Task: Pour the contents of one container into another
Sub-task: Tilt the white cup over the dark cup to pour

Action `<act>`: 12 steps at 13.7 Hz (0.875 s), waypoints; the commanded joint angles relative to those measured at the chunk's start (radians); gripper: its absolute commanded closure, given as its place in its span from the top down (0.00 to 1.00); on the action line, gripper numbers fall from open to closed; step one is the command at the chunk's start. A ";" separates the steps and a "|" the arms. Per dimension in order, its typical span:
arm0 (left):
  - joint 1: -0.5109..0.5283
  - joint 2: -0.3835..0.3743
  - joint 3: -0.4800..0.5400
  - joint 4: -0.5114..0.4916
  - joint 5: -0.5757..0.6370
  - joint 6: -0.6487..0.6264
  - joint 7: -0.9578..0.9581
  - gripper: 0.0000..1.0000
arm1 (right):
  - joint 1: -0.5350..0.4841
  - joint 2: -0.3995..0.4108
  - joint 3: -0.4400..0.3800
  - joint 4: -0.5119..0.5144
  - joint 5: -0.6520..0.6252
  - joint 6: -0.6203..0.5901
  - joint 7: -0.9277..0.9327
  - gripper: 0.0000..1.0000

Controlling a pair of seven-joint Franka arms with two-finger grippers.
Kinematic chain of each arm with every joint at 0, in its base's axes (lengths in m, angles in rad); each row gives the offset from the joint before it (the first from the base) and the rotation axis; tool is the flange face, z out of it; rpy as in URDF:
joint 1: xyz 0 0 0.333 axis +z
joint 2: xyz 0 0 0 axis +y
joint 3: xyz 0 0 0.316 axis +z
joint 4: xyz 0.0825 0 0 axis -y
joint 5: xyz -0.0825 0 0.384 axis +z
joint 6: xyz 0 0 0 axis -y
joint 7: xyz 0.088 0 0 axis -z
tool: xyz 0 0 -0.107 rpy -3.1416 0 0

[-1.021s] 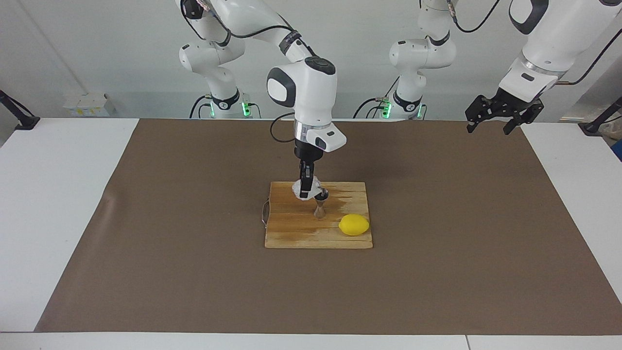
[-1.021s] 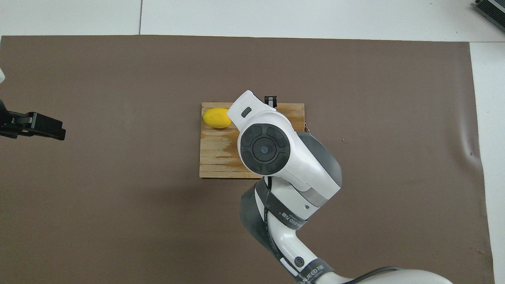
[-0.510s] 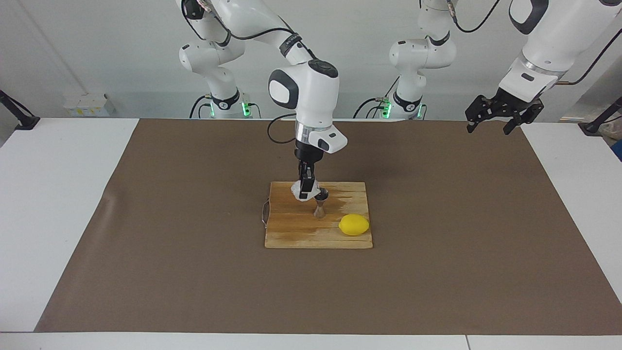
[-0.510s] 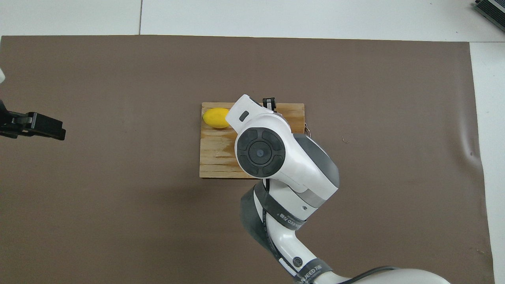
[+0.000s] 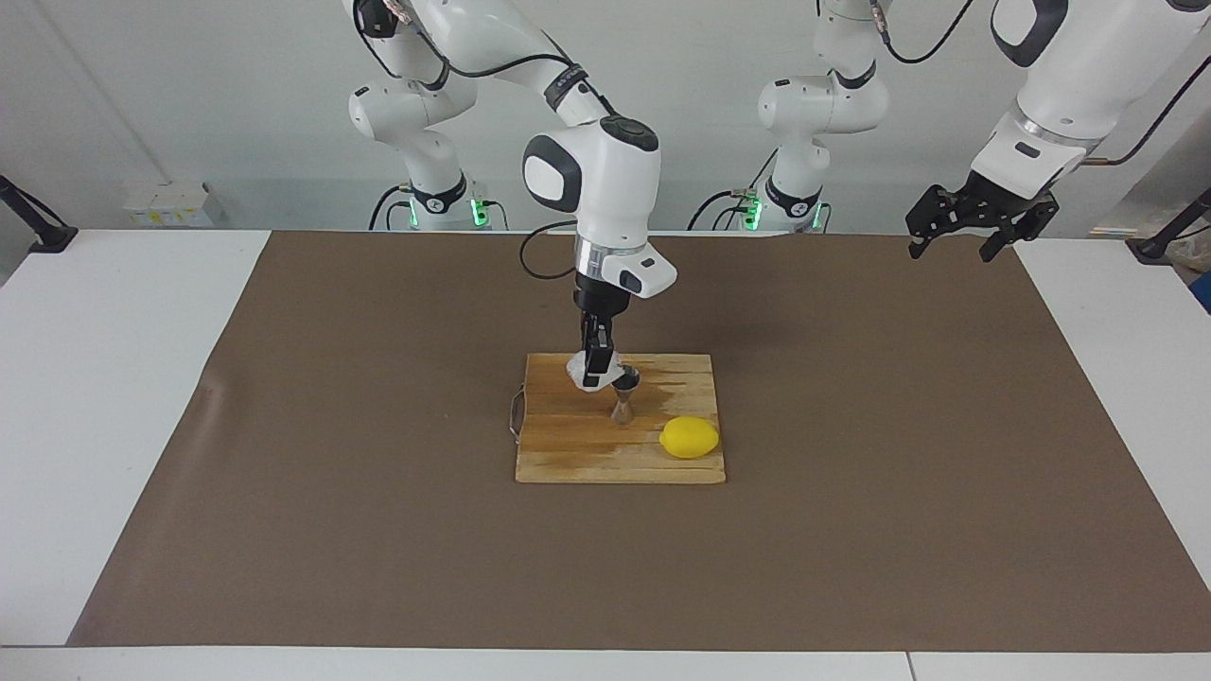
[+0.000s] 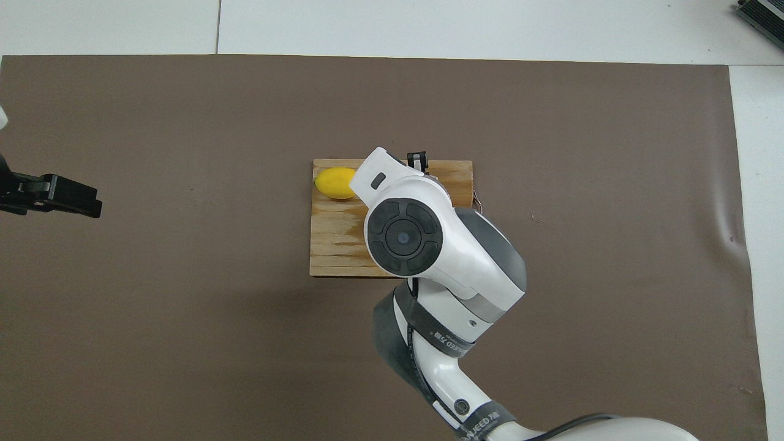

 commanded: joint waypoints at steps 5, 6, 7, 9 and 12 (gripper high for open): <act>0.001 -0.010 0.000 -0.009 0.012 -0.011 0.000 1.00 | -0.013 -0.002 0.007 -0.011 -0.012 0.041 -0.014 0.14; 0.001 -0.010 0.000 -0.009 0.012 -0.011 0.000 1.00 | -0.021 -0.002 0.008 -0.011 -0.006 0.049 -0.009 0.14; 0.001 -0.010 0.000 -0.009 0.012 -0.011 0.000 1.00 | -0.024 -0.001 0.008 -0.011 0.012 0.049 -0.009 0.12; 0.001 -0.010 0.000 -0.009 0.012 -0.009 0.000 1.00 | -0.030 -0.002 0.008 -0.014 0.089 0.051 -0.038 0.12; 0.001 -0.010 0.000 -0.009 0.012 -0.009 0.000 1.00 | -0.074 -0.020 0.008 -0.015 0.230 0.055 -0.106 0.12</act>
